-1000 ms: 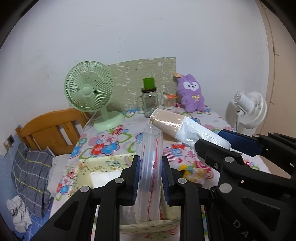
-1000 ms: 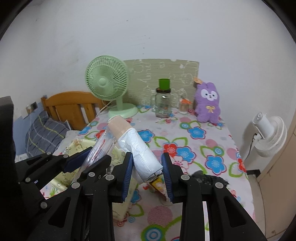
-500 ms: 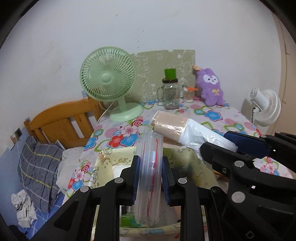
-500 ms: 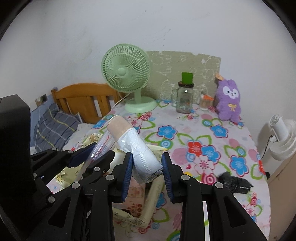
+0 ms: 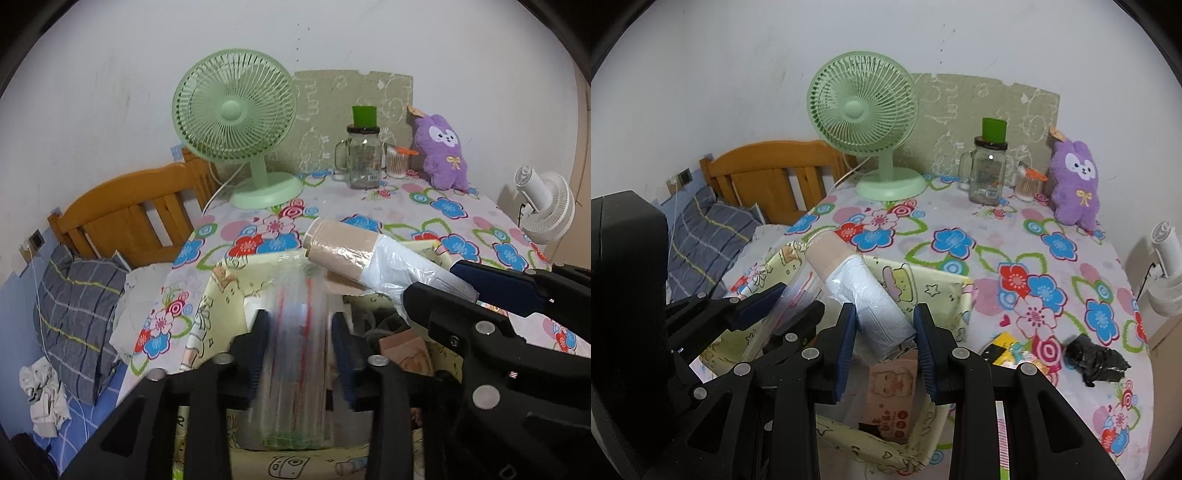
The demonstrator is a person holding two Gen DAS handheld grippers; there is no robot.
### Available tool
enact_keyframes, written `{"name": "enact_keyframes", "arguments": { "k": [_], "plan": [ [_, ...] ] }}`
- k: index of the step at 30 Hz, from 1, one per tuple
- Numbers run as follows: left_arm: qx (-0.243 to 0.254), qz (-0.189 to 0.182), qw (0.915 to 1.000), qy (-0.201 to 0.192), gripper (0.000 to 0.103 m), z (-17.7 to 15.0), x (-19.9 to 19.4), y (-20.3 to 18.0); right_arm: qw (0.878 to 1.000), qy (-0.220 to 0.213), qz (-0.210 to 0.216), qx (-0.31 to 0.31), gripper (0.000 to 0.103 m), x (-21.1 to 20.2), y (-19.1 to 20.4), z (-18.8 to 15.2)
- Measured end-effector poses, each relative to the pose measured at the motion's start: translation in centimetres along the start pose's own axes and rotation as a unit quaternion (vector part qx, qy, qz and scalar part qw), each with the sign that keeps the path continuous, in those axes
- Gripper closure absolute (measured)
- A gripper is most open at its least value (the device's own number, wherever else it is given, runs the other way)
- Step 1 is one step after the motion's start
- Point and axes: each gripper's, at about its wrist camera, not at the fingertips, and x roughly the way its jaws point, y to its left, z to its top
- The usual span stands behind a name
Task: Organize soft objects
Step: 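Open the left tool over the yellow box while the right tool releases the roll inside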
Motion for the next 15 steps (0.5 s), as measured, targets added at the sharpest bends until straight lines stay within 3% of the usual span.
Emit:
{"name": "enact_keyframes", "arguments": {
  "k": [4, 6, 10, 13, 15],
  "plan": [
    [0.002, -0.006, 1.0, 0.004, 0.035, -0.3, 0.0, 0.1, 1.0, 0.013, 0.011, 0.007, 0.068, 1.1, 0.1, -0.3],
    [0.006, -0.009, 0.9999, 0.004, 0.031, -0.5, -0.2, 0.0, 1.0, 0.018, 0.015, 0.008, 0.068, 1.5, 0.1, -0.4],
    [0.012, -0.017, 0.9997, 0.008, 0.012, -0.7, -0.6, -0.3, 0.999, 0.029, 0.023, 0.01, 0.068, 2.1, 0.1, -0.4],
    [0.011, -0.017, 0.9997, 0.01, 0.011, -0.8, -0.7, -0.4, 0.999, 0.035, 0.028, 0.004, 0.064, 2.3, 0.1, -0.4],
    [0.009, -0.019, 0.9997, 0.011, 0.011, -0.7, -0.7, -0.5, 0.999, 0.037, 0.029, 0.003, 0.046, 2.3, 0.0, -0.4]
  ]
}}
